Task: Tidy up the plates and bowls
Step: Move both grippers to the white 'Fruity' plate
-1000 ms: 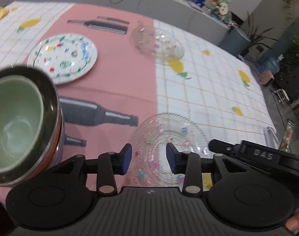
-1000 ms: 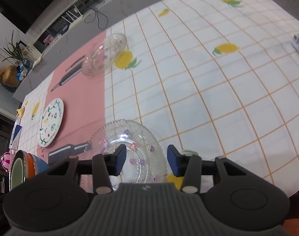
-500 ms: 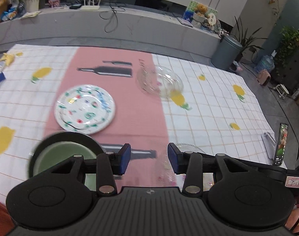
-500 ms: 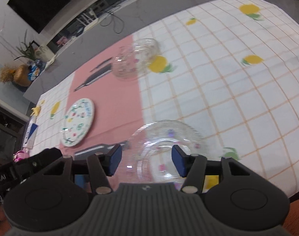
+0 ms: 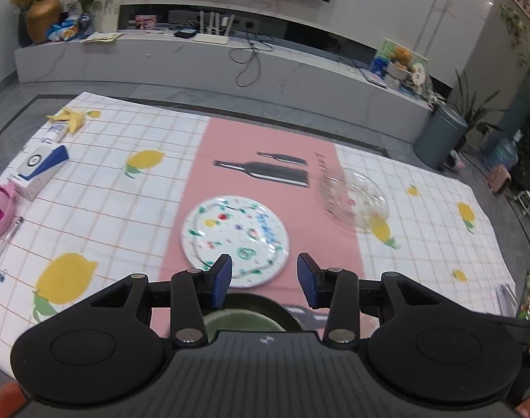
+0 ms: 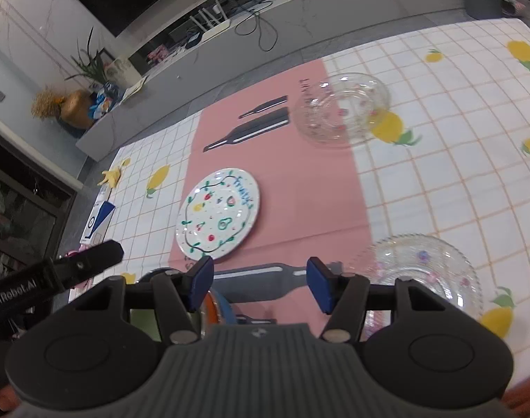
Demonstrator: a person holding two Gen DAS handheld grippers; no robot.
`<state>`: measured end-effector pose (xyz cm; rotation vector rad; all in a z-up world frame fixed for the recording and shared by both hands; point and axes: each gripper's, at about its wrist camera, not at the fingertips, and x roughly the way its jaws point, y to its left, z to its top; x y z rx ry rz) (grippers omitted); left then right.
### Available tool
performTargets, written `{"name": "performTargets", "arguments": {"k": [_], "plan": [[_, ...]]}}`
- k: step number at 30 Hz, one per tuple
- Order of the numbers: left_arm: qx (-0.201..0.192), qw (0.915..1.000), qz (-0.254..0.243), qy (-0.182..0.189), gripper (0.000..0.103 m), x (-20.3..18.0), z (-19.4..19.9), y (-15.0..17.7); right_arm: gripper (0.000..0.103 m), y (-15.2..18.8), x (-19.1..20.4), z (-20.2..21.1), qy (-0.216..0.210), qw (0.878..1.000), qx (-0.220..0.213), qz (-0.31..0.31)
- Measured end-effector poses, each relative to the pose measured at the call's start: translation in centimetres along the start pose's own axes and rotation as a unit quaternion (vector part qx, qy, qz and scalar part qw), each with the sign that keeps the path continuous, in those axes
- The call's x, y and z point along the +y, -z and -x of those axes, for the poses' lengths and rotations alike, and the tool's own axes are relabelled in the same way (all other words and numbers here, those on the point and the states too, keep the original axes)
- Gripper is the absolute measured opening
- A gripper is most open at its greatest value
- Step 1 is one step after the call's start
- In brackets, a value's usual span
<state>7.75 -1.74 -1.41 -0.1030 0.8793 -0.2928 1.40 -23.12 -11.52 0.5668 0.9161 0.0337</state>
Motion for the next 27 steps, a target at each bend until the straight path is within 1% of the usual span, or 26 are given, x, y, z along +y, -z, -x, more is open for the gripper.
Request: {"name": "performTargets", "arguments": {"k": [9,13,15,19,21,24,27], "plan": [[-0.006,0.9996,0.015,-0.022,0.049,5.0,-2.1,-2.6,0.06,-1.7,3.0,-3.8,-0.006,1.0,0.026,0.016],[-0.01,0.9992,0.033,-0.02,0.049,7.4,-3.6,-3.7,0.06,-2.8,4.0,-5.7,-0.004,0.999,0.03,0.027],[-0.005,0.9987,0.046,-0.023,0.049,8.5,-4.6,-4.0,0.06,-3.5,4.3,-6.7,-0.003,0.999,0.033,0.029],[0.007,0.9983,0.051,-0.027,0.049,10.0,-7.1,-4.3,0.062,-4.7,4.4,-8.8,0.003,0.999,0.045,0.03],[0.008,0.9982,0.055,-0.024,0.049,10.5,-8.1,-4.4,0.062,-5.3,4.4,-9.9,0.006,0.998,0.05,0.03],[0.016,0.9975,0.068,-0.01,0.049,11.5,-9.8,-4.5,0.062,-6.1,4.3,-11.5,0.011,0.998,0.059,0.029],[0.017,0.9969,0.076,-0.01,0.051,12.1,-11.2,-4.5,0.062,-6.8,4.0,-13.1,0.013,0.997,0.067,0.025]]}}
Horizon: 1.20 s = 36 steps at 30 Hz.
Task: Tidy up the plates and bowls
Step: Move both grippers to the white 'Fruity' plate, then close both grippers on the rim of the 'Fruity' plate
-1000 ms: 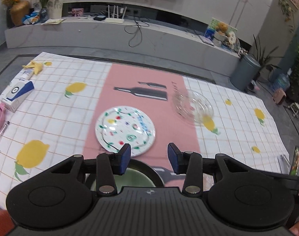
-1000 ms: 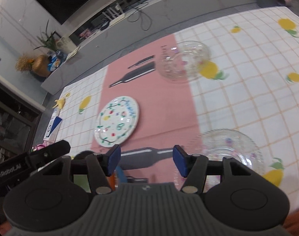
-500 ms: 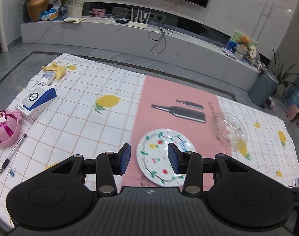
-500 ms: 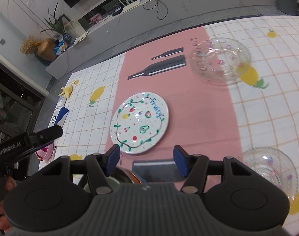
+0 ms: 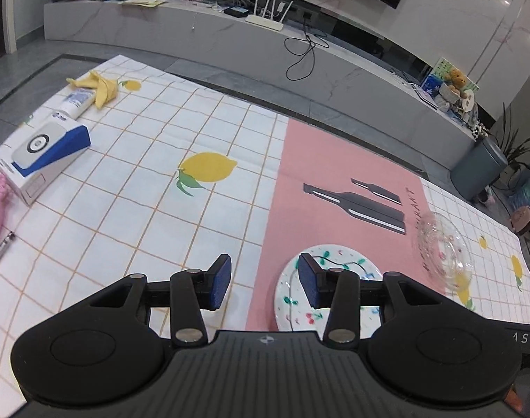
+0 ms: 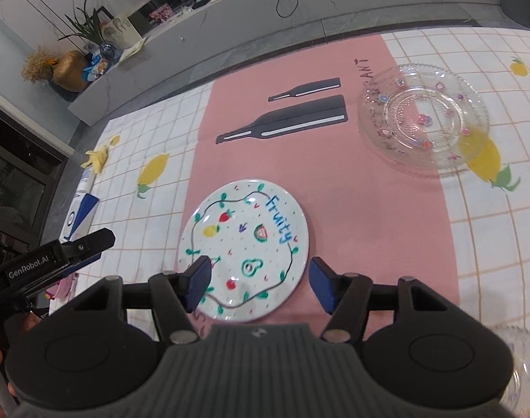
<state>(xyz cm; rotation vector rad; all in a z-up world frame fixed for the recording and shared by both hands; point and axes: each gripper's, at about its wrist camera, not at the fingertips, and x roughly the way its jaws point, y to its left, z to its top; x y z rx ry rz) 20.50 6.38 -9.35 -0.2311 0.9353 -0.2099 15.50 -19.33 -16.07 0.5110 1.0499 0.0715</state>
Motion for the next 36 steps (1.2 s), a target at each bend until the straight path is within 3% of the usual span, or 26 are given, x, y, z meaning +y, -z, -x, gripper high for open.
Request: {"name": "performTargets", "arguments": {"k": [9,17,23,26,28,36], "plan": [[0.015,0.998,0.053,0.029,0.052,1.7,-3.2,0.3,0.06,-1.5,-0.6,-4.1,0.0,1.0,0.021,-0.009],[0.048,0.9977,0.025,0.04,0.052,-0.2,-4.7,2.0,0.058,-1.9,-1.8,-4.4,0.014,1.0,0.003,-0.016],[0.064,0.9964,0.029,0.046,0.052,-0.4,-5.4,2.5,0.049,-1.4,-3.4,-5.2,0.01,0.999,0.016,-0.043],[0.076,0.995,0.044,0.048,0.044,0.0,-5.8,2.6,0.041,-1.3,-3.5,-5.2,0.007,0.999,0.008,-0.045],[0.087,0.9938,0.048,0.051,0.04,0.1,-6.2,2.7,0.027,-1.3,-3.7,-5.5,-0.002,0.998,0.015,-0.055],[0.096,0.9923,0.057,0.053,0.023,0.6,-6.7,3.0,0.018,-0.6,-4.6,-5.7,-0.029,0.996,0.007,-0.078]]}}
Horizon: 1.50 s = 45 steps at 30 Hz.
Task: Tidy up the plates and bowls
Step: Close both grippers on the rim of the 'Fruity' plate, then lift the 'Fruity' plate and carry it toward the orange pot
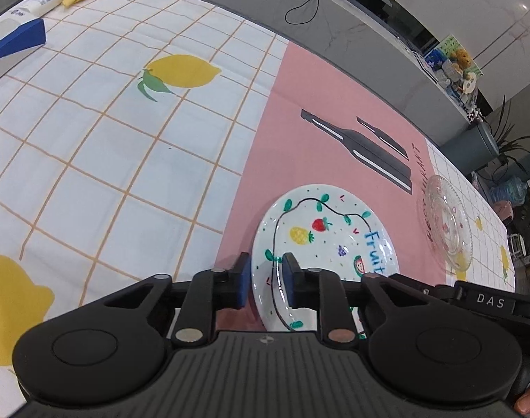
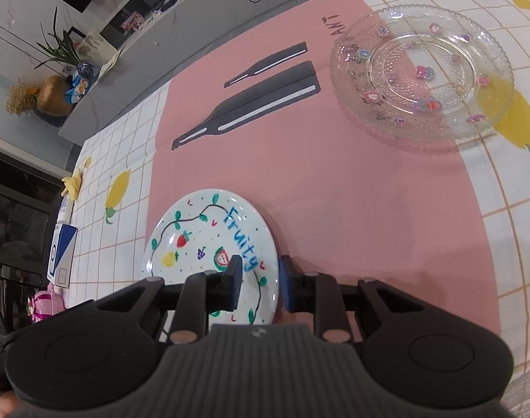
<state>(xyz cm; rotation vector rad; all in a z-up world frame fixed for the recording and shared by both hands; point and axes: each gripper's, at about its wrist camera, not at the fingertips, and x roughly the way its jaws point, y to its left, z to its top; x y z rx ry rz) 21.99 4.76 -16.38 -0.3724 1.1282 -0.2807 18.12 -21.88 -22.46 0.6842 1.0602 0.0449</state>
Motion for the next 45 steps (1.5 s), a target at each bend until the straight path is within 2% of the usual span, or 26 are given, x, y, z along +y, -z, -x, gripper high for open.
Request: {"name": "performTargets", "arguments": {"k": [3,13,17,28,37,45], "plan": [[-0.002,1.0,-0.002,0.001,0.014,0.0,0.0,0.0,0.012,-0.1,-0.9,0.0,-0.012,1.0,0.001,-0.022],[-0.01,0.9998,0.012,0.012,0.012,0.4,0.7,-0.1,0.009,0.0,-2.3,0.4,-0.04,0.995,0.02,-0.088],[-0.013,0.9988,0.027,0.038,0.012,0.6,1.4,-0.3,0.009,0.2,-2.1,1.3,-0.044,0.995,0.018,-0.091],[-0.044,0.9981,-0.013,0.041,0.012,-1.6,4.8,-0.5,0.006,0.5,-1.6,4.7,-0.078,0.993,0.009,-0.091],[-0.058,0.9962,-0.045,0.046,0.011,-5.8,8.0,0.7,0.006,1.1,-2.8,9.2,-0.097,0.991,-0.02,-0.093],[-0.066,0.9923,-0.087,0.058,0.011,-12.1,10.1,3.4,0.006,2.5,-6.6,14.6,-0.107,0.986,-0.05,-0.117]]}}
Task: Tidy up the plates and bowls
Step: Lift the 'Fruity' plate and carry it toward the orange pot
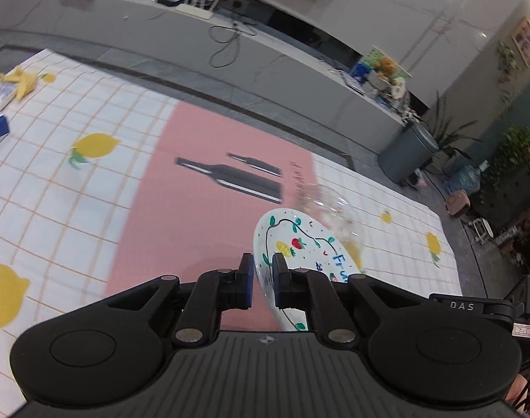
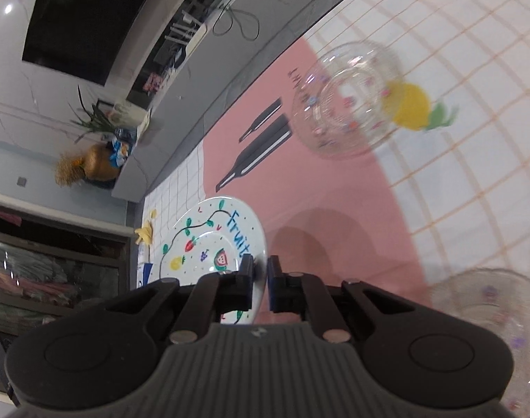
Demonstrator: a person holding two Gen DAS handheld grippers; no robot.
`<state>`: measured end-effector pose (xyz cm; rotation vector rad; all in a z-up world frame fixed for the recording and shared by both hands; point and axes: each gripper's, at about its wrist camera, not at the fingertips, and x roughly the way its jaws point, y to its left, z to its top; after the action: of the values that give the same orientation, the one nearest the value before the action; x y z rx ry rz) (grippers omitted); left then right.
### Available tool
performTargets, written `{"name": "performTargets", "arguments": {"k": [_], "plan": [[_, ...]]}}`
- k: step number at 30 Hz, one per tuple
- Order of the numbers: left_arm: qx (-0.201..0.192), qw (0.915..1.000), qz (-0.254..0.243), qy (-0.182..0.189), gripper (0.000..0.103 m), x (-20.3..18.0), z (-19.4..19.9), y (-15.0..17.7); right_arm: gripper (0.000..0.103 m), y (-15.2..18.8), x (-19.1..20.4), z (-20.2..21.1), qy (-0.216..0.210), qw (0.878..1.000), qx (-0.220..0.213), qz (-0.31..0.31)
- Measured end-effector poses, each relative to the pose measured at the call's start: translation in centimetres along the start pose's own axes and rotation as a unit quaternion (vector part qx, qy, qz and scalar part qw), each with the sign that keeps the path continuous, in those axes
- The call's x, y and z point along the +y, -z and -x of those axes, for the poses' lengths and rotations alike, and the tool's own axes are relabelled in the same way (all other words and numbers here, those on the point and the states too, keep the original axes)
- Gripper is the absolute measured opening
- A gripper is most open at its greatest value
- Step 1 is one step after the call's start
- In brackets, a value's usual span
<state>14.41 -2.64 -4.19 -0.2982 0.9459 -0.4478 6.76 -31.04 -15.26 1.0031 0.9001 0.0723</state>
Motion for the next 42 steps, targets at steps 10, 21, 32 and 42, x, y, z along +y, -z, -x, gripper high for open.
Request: {"name": "performTargets", "arguments": {"k": [10,21,32,42], "plan": [[0.023,0.999,-0.033,0.019,0.011,-7.2,-1.5,4.2,0.007,-0.1,-5.8,7.5,0.012,0.999,-0.039,-0.029],[0.074,0.9964,-0.019,0.037,0.011,-9.5,-4.3,9.3,0.007,1.1,-11.4,11.9,0.065,0.996,-0.046,-0.047],[0.104,0.9944,-0.021,0.01,0.012,-9.4,-6.4,12.1,0.007,1.8,-13.4,11.4,0.098,0.994,-0.031,-0.044],[0.121,0.9924,-0.021,-0.009,0.013,-8.9,-7.6,13.7,0.009,2.2,-12.8,9.6,0.161,0.987,-0.026,0.006]]}}
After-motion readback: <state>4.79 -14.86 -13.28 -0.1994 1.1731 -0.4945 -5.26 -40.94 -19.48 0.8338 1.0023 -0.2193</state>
